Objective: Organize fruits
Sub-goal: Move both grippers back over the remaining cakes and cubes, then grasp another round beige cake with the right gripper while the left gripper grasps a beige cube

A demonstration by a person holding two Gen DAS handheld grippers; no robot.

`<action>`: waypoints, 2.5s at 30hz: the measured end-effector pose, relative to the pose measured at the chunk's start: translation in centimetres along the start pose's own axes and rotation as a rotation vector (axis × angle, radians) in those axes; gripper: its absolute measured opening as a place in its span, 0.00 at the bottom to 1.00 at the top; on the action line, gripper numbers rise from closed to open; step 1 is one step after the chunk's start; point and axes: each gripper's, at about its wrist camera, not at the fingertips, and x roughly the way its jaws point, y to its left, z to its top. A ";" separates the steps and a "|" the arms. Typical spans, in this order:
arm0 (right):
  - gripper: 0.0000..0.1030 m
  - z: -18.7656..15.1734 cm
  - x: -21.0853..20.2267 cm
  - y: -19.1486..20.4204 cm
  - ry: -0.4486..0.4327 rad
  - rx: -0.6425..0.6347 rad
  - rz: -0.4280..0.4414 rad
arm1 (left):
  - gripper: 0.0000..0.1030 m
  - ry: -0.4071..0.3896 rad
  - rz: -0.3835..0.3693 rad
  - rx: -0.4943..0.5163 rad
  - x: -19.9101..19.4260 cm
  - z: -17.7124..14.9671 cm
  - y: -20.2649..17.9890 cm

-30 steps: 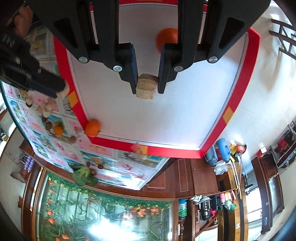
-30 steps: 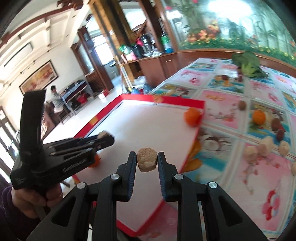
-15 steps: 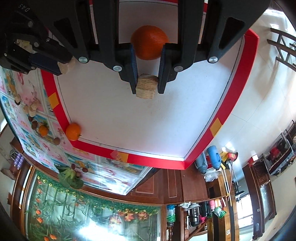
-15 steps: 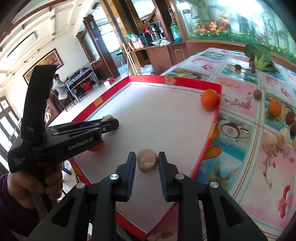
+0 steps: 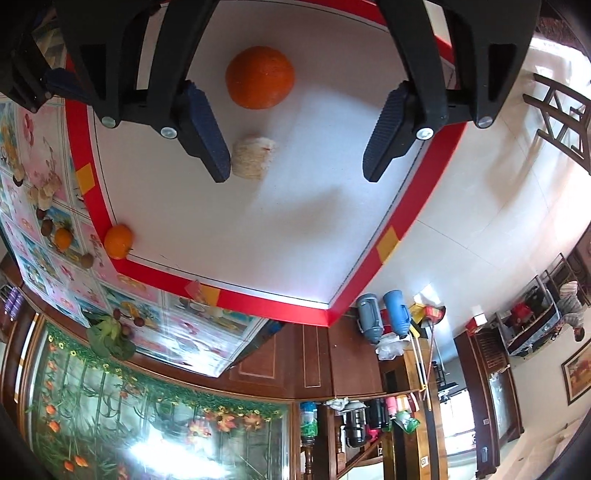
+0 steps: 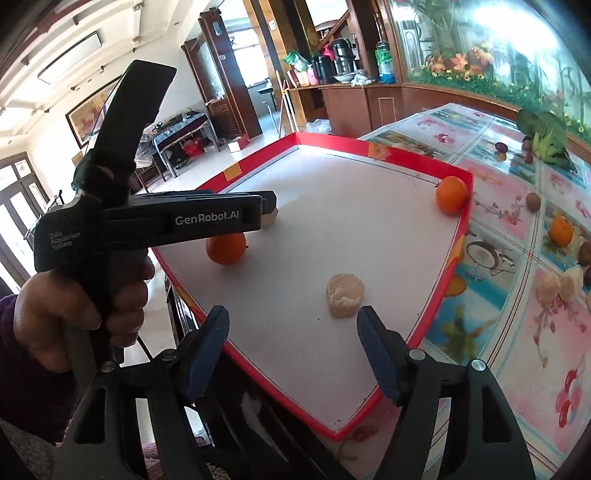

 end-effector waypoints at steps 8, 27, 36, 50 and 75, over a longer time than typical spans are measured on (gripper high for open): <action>0.70 -0.9 -0.2 1.2 0.018 -0.039 0.037 | 0.74 -0.001 0.005 0.025 -0.6 -0.3 -0.8; 0.68 -2.0 -8.9 -9.8 -0.191 0.269 -0.047 | 0.75 0.006 0.002 0.116 -1.4 -1.4 -3.2; 0.68 -4.8 -13.0 -14.7 -0.218 0.373 -0.244 | 0.76 -0.001 -0.098 0.233 -2.2 -1.2 -9.3; 0.51 -4.7 -11.6 -20.2 -0.075 0.452 -0.418 | 0.78 0.006 -0.254 0.452 -1.5 -0.4 -20.2; 0.23 -3.3 -9.4 -20.2 -0.005 0.343 -0.612 | 0.70 0.193 -0.338 0.455 4.3 0.5 -25.6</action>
